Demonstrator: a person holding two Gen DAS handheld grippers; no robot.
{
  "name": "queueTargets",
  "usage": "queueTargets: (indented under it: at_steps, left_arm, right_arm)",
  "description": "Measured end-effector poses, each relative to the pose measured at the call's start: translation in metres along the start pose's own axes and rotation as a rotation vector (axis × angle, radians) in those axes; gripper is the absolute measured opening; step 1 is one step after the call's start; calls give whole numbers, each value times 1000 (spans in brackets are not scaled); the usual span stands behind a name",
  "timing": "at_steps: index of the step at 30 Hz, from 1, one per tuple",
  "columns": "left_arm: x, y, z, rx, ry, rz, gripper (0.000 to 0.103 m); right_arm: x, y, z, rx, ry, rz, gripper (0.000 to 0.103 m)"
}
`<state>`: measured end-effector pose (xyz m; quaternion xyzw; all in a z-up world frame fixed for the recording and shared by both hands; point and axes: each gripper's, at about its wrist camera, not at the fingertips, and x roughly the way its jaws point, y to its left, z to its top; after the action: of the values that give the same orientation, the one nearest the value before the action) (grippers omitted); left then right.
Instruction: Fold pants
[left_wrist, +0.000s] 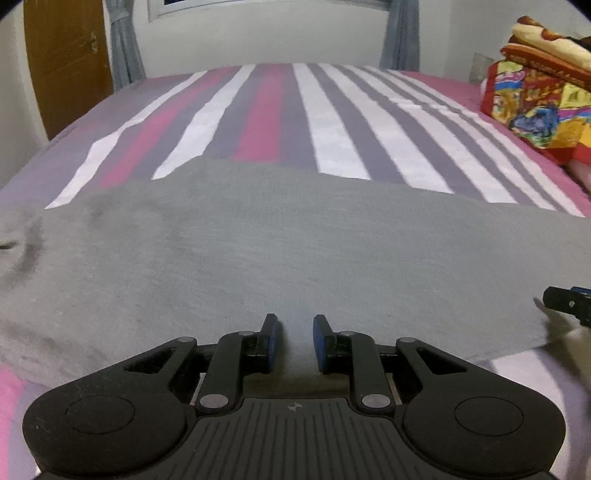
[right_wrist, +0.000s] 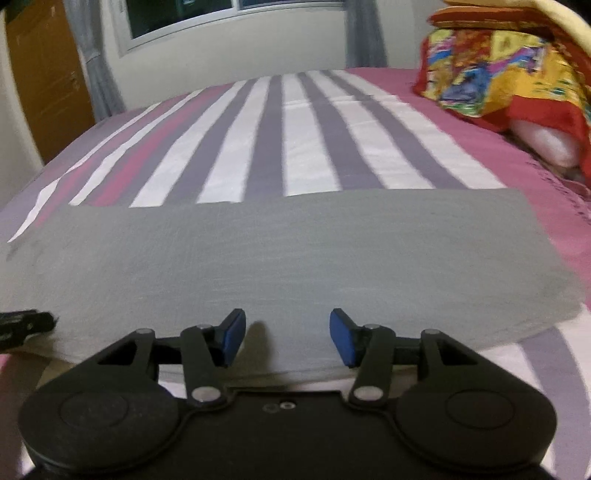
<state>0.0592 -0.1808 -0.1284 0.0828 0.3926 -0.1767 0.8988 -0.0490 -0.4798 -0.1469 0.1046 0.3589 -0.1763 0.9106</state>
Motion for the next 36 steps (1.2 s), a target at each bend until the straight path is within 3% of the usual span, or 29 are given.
queueTargets:
  at_steps: [6, 15, 26, 31, 36]
  left_arm:
    - [8, -5, -6, 13, 18, -3, 22]
    - [9, -6, -7, 29, 20, 6, 23]
    - [9, -12, -4, 32, 33, 37, 23]
    - [7, -20, 5, 41, 60, 71, 23]
    - [4, -36, 16, 17, 58, 10, 23]
  right_arm:
    - [6, -30, -5, 2, 26, -57, 50]
    - [11, -26, -23, -16, -27, -83, 54]
    - [6, -29, -26, -15, -44, -64, 56]
    - [-4, -41, -14, 12, -9, -1, 56]
    - [-28, -69, -6, 95, -17, -3, 57]
